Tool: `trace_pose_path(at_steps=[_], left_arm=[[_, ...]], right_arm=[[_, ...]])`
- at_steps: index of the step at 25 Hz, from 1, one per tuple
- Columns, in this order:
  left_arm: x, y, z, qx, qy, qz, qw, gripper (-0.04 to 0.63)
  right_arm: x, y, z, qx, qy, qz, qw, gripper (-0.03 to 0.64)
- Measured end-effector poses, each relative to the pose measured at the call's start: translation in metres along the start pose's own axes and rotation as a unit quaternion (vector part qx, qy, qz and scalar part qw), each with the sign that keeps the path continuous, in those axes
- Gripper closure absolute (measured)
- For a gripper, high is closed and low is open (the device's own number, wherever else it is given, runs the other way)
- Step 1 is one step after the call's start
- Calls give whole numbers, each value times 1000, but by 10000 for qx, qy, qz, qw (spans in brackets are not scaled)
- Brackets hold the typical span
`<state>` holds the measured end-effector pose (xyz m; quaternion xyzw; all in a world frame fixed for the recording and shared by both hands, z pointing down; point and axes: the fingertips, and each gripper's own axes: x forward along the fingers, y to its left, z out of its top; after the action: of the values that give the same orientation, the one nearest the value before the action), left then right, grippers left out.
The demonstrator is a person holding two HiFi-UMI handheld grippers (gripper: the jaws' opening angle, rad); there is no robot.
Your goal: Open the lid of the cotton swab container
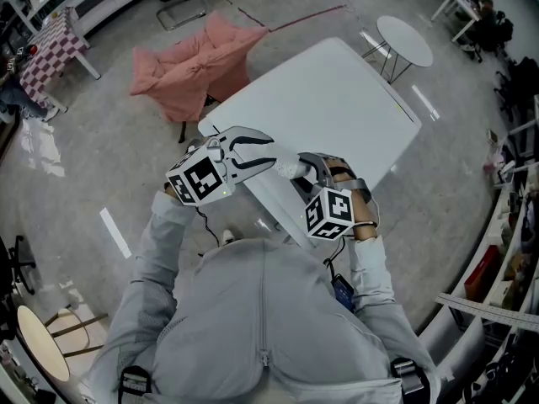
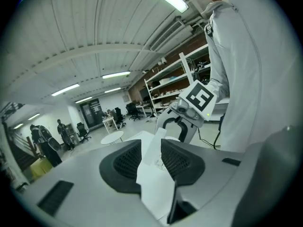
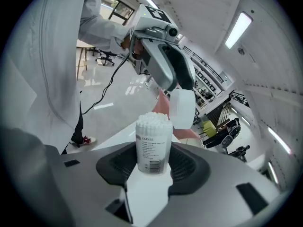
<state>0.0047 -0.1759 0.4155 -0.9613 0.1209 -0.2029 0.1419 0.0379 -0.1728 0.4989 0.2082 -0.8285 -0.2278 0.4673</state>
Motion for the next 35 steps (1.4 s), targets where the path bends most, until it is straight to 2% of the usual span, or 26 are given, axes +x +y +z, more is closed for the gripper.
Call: trace_pose_path(at_steps=[5, 9, 21, 27, 31, 35], left_arm=[[1, 13, 8, -138, -221, 232, 9994, 499], [6, 18, 3, -216, -157, 334, 9991, 532], [17, 21, 3, -324, -43, 332, 9989, 538], [20, 19, 2, -270, -10, 320, 9991, 538], [21, 18, 2, -279, -59, 349, 9990, 538], [15, 20, 10, -335, -334, 431, 9980, 538]], right_arm=[[1, 2, 7, 73, -153, 32, 9999, 394], [0, 5, 12, 132, -304, 11, 9994, 396], [-7, 13, 38, 158, -847, -185, 9961, 396], [-7, 15, 38, 218, -897, -244, 9954, 396], [-6, 17, 32, 423, -897, -196, 9949, 396], [-7, 13, 29, 847, -1011, -195, 9911, 396]])
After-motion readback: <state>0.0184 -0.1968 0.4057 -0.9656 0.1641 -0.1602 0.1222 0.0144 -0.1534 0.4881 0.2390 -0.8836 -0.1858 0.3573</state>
